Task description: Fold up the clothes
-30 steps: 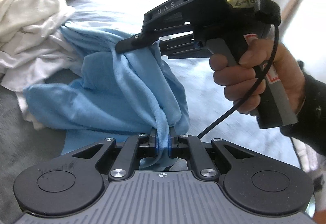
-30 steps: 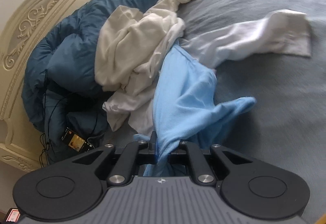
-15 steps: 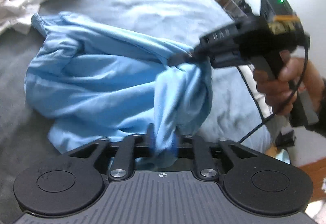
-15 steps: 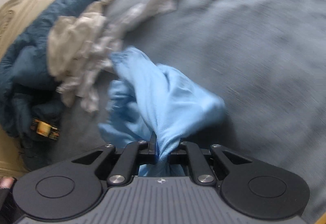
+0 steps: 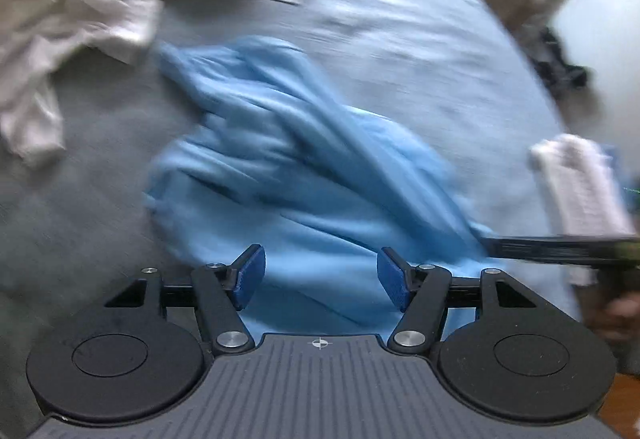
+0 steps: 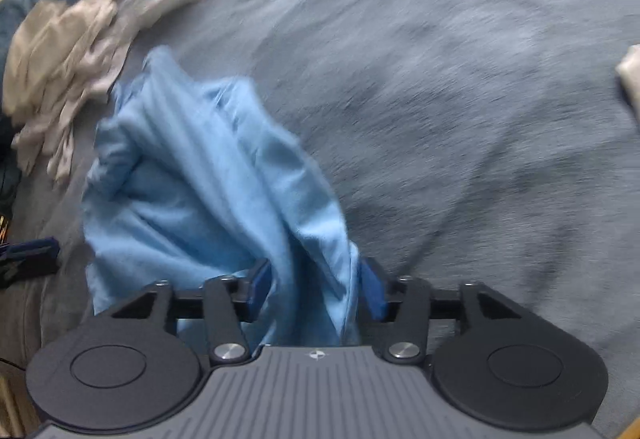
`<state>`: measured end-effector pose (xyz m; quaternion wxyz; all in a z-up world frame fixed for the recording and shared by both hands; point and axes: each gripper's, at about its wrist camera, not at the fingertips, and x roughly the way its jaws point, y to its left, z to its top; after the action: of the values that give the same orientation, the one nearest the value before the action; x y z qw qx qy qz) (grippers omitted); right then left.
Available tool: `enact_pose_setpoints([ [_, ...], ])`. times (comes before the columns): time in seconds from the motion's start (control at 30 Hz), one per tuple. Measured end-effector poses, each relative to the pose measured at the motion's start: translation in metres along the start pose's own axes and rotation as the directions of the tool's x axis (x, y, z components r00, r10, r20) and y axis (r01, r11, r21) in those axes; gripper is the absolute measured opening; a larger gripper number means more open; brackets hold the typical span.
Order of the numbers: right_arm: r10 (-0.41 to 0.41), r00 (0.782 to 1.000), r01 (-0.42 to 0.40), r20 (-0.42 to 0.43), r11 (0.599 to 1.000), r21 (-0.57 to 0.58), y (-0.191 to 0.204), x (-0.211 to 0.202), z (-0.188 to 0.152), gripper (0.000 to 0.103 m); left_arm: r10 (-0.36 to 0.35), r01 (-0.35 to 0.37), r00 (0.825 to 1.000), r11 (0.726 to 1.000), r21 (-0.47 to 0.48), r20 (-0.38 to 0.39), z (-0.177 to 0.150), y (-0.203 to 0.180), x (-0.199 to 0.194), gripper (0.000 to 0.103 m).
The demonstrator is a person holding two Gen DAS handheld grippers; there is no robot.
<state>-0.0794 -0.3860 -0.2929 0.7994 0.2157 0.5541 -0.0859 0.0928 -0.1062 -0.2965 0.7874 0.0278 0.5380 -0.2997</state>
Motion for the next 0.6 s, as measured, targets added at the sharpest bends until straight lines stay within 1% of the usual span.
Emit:
enact_pose_setpoints([
  [0.07,0.001,0.999,-0.001,0.044,1.0,0.012,-0.002,-0.012,0.007,0.056,0.084,-0.085,0.996,0.996,0.034,0.033,0.007,0.012,0.013,0.062],
  [0.1,0.01,0.998,-0.011,0.064,1.0,0.012,-0.001,-0.015,0.012,0.057,0.107,-0.11,0.993,0.993,0.045,0.047,0.012,0.015,0.02,0.064],
  [0.13,0.026,0.996,-0.027,0.08,1.0,0.004,0.003,-0.015,0.019,0.057,0.118,-0.121,0.992,0.991,0.056,0.052,0.016,0.019,0.025,0.068],
  [0.2,0.068,0.993,-0.066,0.101,0.997,-0.025,0.018,-0.01,0.035,0.059,0.119,-0.122,0.992,0.99,0.072,0.037,0.023,0.028,0.038,0.069],
  [0.27,0.11,0.989,-0.104,0.099,0.993,-0.063,0.041,0.002,0.051,0.059,0.115,-0.115,0.993,0.99,0.083,0.005,0.027,0.036,0.051,0.069],
  [0.33,0.159,0.983,-0.148,0.096,0.983,-0.104,0.068,0.013,0.061,0.059,0.109,-0.108,0.994,0.991,0.075,-0.004,0.027,0.044,0.06,0.069],
  [0.4,0.205,0.974,-0.192,0.093,0.972,-0.136,0.091,0.022,0.065,0.059,0.11,-0.109,0.994,0.992,0.055,-0.006,0.024,0.05,0.066,0.068],
  [0.47,0.233,0.97,-0.22,0.074,0.964,-0.151,0.111,0.034,0.067,0.059,0.104,-0.104,0.995,0.994,0.026,-0.004,0.021,0.055,0.068,0.067],
  [0.6,0.278,0.96,-0.27,0.022,0.948,-0.168,0.147,0.056,0.072,0.059,0.079,-0.079,0.997,0.996,-0.037,0.001,0.008,0.06,0.055,0.068],
])
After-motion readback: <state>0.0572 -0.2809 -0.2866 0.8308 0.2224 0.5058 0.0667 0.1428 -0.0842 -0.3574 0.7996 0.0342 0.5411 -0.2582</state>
